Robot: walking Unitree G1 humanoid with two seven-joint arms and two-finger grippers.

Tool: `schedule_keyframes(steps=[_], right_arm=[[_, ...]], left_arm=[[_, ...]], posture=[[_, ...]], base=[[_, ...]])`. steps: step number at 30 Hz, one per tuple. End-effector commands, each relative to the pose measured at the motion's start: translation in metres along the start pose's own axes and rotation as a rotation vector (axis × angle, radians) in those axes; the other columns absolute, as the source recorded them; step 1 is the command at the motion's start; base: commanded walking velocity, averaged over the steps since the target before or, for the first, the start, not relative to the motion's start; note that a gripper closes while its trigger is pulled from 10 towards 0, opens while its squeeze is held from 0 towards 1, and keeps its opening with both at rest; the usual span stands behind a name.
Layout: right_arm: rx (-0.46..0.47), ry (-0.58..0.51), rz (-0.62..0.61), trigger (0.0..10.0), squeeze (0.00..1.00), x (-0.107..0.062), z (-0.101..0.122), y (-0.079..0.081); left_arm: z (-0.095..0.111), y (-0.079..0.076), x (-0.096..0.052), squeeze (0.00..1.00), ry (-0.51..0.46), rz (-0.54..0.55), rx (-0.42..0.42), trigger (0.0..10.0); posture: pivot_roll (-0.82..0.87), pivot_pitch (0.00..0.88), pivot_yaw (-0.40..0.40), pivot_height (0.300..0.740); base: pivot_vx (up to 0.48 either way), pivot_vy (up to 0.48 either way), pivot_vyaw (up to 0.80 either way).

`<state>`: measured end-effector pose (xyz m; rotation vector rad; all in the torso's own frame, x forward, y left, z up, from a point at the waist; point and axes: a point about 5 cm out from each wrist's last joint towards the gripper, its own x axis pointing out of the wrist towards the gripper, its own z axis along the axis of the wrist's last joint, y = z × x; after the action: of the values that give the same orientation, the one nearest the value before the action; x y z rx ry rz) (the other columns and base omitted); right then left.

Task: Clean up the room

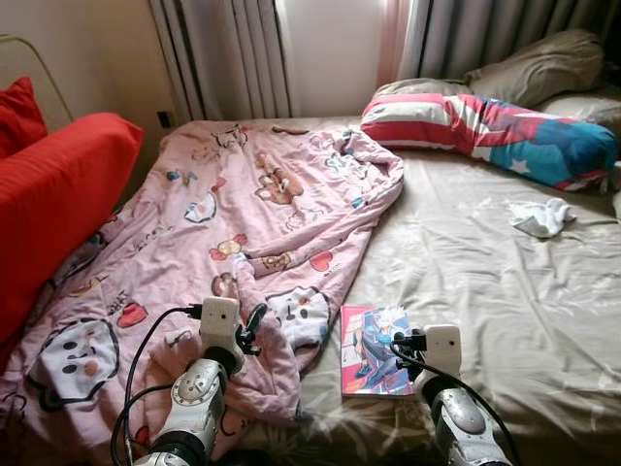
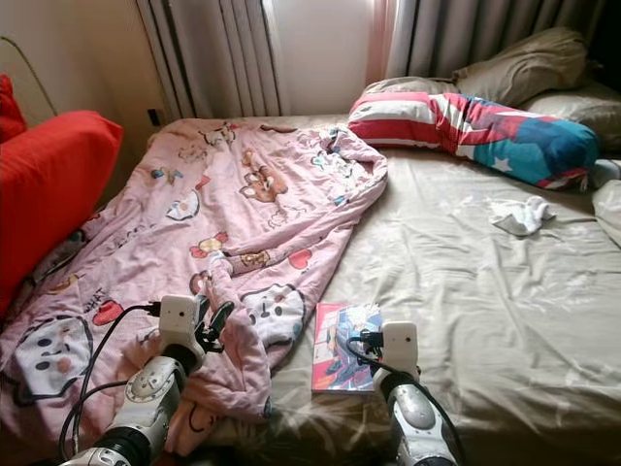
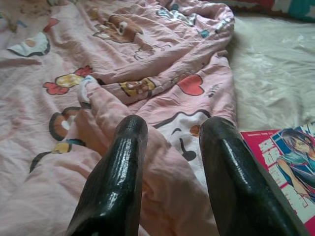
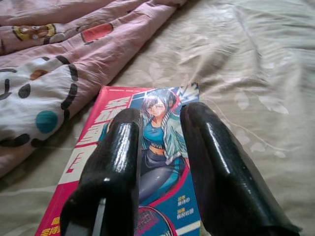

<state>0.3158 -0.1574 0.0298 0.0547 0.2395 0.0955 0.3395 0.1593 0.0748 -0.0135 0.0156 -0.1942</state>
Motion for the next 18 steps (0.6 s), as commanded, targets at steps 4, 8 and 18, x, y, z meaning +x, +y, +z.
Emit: schedule_keyframes(steps=[4, 8, 18], right_arm=[[0.010, -0.031, 0.013, 10.0, 0.00, 0.005, 0.009, 0.003], [0.008, -0.053, 0.024, 10.0, 0.00, 0.006, 0.014, 0.004], [0.009, -0.035, 0.029, 10.0, 0.00, 0.003, 0.007, 0.010]], left_arm=[[0.006, 0.004, 0.002, 0.00, -0.013, -0.010, 0.028, 10.0], [0.008, 0.005, 0.002, 0.00, -0.032, 0.007, 0.025, 10.0], [0.005, -0.001, -0.009, 0.00, -0.077, 0.025, 0.010, 10.0]], posture=[[-0.10, 0.142, 0.062, 0.582], [-0.09, 0.158, 0.048, 0.582], [-0.05, 0.225, 0.013, 0.582]], base=[[0.000, 0.000, 0.00], [0.000, 0.000, 0.00], [0.000, 0.000, 0.00]])
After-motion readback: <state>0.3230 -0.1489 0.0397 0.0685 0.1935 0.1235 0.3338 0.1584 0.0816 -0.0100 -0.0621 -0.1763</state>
